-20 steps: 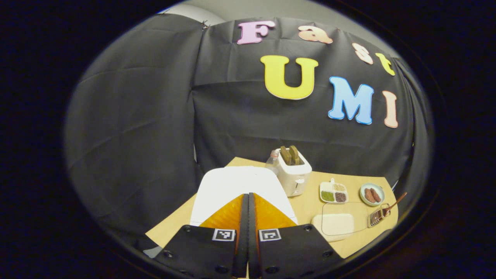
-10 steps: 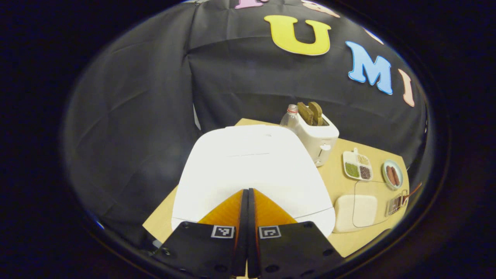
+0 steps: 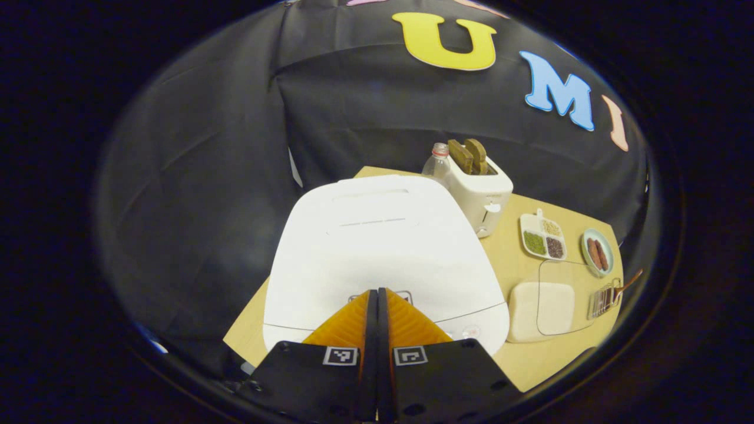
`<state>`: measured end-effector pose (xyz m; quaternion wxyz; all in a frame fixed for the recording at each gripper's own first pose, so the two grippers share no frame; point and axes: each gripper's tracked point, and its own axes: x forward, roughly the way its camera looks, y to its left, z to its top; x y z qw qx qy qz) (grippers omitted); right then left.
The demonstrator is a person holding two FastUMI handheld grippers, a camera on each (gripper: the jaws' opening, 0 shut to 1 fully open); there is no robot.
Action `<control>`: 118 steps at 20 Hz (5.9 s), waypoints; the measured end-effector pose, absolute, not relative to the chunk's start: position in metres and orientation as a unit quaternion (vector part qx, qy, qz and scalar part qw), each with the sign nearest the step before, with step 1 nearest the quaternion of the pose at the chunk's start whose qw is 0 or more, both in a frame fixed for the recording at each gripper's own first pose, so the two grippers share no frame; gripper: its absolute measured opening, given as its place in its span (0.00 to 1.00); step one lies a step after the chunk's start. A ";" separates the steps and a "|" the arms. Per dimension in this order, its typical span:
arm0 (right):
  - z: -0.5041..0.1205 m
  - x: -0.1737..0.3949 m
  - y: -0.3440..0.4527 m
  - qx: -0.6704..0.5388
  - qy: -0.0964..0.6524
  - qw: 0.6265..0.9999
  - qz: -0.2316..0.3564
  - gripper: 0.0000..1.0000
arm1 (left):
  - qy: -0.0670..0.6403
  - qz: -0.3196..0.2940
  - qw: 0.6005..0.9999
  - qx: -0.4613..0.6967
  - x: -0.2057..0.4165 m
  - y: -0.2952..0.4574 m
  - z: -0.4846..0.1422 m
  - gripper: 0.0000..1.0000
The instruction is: Close the left gripper, press the button to open the rice cooker; take a wooden spoon from the chopstick holder with the right hand, scoop a spoonful of rice and pour it into the rice cooker, then put the wooden spoon back into the chopstick holder.
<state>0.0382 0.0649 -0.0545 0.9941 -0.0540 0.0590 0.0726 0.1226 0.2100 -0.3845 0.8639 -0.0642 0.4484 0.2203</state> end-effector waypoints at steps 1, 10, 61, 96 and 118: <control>-0.052 0.037 0.065 -0.049 0.056 0.994 0.074 0.95 | 0.450 0.224 0.859 -0.098 0.123 0.210 -0.385 0.07; -0.043 0.033 0.045 -0.039 0.046 0.996 0.062 0.95 | 0.393 0.224 0.880 -0.148 0.130 0.217 -0.351 0.08; -0.392 0.245 -0.157 0.155 0.272 0.950 -0.022 0.75 | 0.136 0.215 0.967 -0.009 -0.007 0.011 -0.083 0.85; -0.365 0.253 0.107 0.038 0.326 0.933 0.144 0.17 | 0.087 0.213 0.968 -0.097 -0.043 0.102 -0.099 0.93; -0.329 0.253 0.140 0.290 0.332 0.886 0.145 0.17 | 0.079 0.199 0.967 -0.134 -0.031 0.138 -0.108 0.93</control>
